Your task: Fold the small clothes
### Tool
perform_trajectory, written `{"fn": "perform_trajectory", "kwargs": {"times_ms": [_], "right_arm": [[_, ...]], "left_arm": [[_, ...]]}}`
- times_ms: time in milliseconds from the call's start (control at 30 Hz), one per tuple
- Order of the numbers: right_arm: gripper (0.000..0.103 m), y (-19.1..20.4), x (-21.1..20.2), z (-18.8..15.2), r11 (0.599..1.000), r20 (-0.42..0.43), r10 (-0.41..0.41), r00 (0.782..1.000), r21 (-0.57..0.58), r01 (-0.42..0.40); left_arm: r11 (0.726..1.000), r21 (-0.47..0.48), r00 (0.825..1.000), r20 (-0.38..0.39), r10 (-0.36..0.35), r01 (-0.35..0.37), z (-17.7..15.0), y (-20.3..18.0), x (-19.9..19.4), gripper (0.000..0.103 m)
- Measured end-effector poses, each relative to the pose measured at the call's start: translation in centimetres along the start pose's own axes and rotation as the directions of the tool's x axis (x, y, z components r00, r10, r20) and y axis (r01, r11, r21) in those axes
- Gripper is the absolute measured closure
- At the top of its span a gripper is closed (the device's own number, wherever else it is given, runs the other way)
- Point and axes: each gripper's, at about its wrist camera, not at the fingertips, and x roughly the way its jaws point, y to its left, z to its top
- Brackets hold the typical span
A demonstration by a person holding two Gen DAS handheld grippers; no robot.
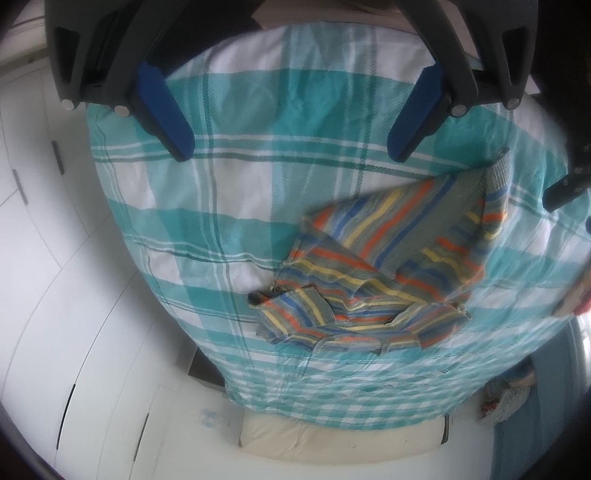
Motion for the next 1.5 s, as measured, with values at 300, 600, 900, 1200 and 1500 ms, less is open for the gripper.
{"fn": "perform_trajectory", "kwargs": {"times_ms": [300,600,900,1200,1500], "right_arm": [[0.000,0.24,0.11,0.16,1.000,-0.002,-0.019,1.000,-0.012,0.019],[0.000,0.23,0.31,0.07,1.000,-0.004,-0.024,1.000,-0.013,0.024],[0.000,-0.04,0.25,0.20,0.999,-0.001,-0.039,0.999,-0.020,0.039],[0.000,-0.01,0.20,0.30,0.998,0.002,-0.049,0.999,-0.029,0.049],[0.000,0.19,0.04,0.28,0.998,0.004,-0.054,0.999,-0.032,0.054]], "left_arm": [[1.000,-0.006,1.000,-0.007,-0.002,0.002,-0.03,-0.36,0.19,0.000],[1.000,-0.006,1.000,-0.009,-0.003,0.003,-0.17,-0.32,0.26,0.000],[1.000,0.002,1.000,-0.008,-0.006,0.007,-0.58,-0.07,0.28,0.000],[1.000,0.002,1.000,-0.015,-0.008,0.008,-0.55,-0.21,0.14,0.000],[1.000,0.002,1.000,-0.018,-0.006,0.006,-0.46,-0.37,0.13,0.000]]}}
